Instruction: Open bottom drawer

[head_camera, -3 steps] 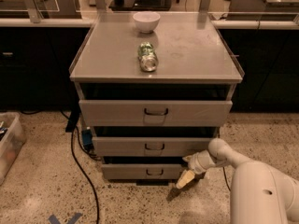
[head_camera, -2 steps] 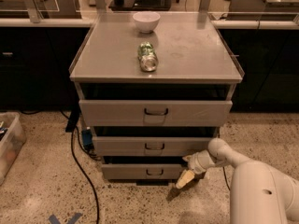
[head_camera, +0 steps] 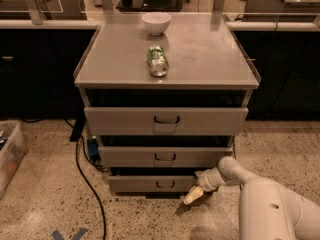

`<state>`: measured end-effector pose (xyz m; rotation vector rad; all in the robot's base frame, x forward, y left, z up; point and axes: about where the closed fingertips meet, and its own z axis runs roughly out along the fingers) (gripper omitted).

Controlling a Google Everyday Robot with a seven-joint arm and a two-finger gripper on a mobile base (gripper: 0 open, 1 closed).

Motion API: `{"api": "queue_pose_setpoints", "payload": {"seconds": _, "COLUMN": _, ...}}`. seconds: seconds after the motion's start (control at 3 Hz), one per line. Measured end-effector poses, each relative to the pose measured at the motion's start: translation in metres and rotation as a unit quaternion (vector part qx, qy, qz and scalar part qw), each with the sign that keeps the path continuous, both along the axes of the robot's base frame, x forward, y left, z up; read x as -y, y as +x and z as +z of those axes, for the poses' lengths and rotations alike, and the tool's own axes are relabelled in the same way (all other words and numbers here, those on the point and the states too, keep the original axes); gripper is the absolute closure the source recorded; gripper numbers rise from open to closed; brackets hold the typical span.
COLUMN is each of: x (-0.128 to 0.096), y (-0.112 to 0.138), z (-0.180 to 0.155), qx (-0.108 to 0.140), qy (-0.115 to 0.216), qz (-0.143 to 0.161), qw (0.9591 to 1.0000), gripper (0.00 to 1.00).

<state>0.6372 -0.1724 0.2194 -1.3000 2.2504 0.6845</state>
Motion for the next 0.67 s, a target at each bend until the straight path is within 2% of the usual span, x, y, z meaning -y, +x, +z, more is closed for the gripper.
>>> {"api": "queue_pose_setpoints", "payload": {"seconds": 0.33, "x": -0.0036, "y": 0.0087, "z": -0.0208, "qx": -0.012, "qy": -0.006, "qz": 0.001, "qw": 0.9999, "gripper": 0.0}}
{"api": "queue_pose_setpoints", "payload": {"seconds": 0.67, "x": -0.0036, "y": 0.0084, "z": -0.0208, "qx": -0.012, "qy": -0.006, "qz": 0.002, "qw": 0.9999, "gripper": 0.0}}
